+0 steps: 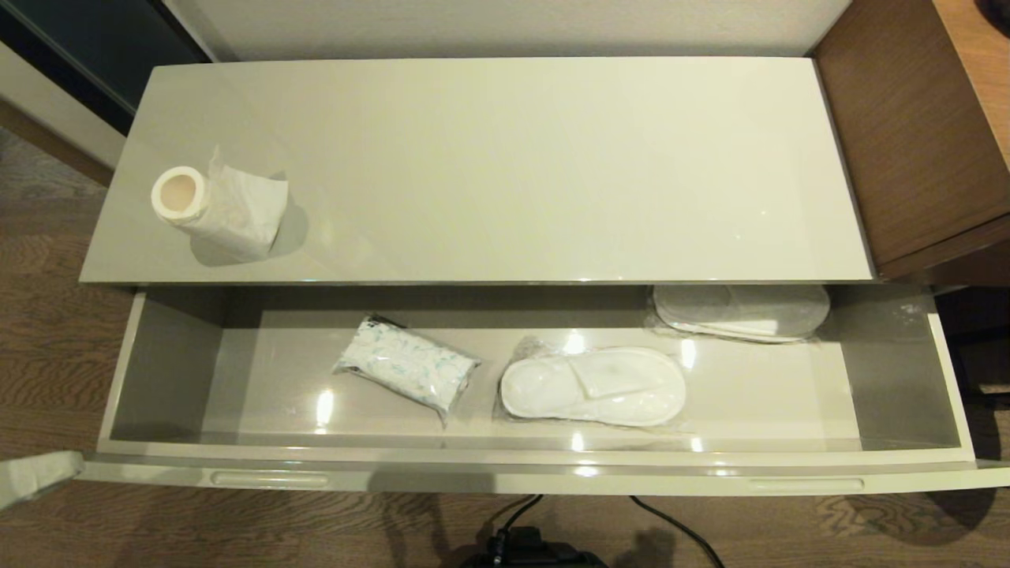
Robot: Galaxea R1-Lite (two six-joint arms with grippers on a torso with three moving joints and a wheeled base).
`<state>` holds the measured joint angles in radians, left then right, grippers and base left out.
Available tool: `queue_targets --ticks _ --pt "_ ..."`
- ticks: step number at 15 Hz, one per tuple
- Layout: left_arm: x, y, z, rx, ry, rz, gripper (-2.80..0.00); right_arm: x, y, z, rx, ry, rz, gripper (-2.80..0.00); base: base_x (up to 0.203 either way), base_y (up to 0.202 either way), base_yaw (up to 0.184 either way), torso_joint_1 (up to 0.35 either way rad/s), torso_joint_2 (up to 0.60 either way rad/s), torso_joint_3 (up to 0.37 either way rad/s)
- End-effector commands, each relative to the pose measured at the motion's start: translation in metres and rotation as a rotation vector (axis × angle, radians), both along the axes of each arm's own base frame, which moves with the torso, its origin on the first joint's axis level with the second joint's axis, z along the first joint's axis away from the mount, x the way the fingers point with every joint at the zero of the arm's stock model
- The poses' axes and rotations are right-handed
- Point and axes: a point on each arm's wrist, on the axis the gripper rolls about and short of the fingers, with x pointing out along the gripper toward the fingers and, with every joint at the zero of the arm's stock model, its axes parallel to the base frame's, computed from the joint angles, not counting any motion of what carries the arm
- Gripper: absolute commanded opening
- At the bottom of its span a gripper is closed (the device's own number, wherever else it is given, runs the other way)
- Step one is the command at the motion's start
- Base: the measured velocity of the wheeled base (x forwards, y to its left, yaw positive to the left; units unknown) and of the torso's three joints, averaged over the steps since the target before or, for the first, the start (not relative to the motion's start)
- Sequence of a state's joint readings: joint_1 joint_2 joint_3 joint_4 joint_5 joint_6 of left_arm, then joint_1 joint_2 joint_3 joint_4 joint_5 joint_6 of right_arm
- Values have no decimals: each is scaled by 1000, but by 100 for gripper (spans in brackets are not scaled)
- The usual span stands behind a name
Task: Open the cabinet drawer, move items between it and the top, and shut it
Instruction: Put the roll paper in the drawer
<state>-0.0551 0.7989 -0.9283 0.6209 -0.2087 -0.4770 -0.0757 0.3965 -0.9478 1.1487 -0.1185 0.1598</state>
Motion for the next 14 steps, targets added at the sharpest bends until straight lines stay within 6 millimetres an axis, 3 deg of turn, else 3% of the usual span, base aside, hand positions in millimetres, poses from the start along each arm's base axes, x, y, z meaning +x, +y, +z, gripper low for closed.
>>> queue_targets --ticks 1,4,6,9,13,14 --pt "-2 0 -1 -3 0 1 -280 -12 13 -23 -74 -46 35 -280 0 0 0 0 0 0" --pt "-1 0 -2 1 1 6 -280 -1 10 -18 -66 -45 52 -280 0 0 0 0 0 0" --pt "0 0 -3 1 4 6 -280 -3 8 -36 -66 -29 81 -280 0 0 0 0 0 0" --pt "1 0 -3 -1 8 6 -280 -3 1 -39 -70 -27 149 -280 0 0 0 0 0 0" --pt "3 0 -3 -2 9 4 -280 -14 -2 -72 -87 -80 201 -280 0 0 0 0 0 0" --pt "3 0 -3 -2 10 4 -280 -7 -2 -83 -110 -145 216 -280 0 0 0 0 0 0"
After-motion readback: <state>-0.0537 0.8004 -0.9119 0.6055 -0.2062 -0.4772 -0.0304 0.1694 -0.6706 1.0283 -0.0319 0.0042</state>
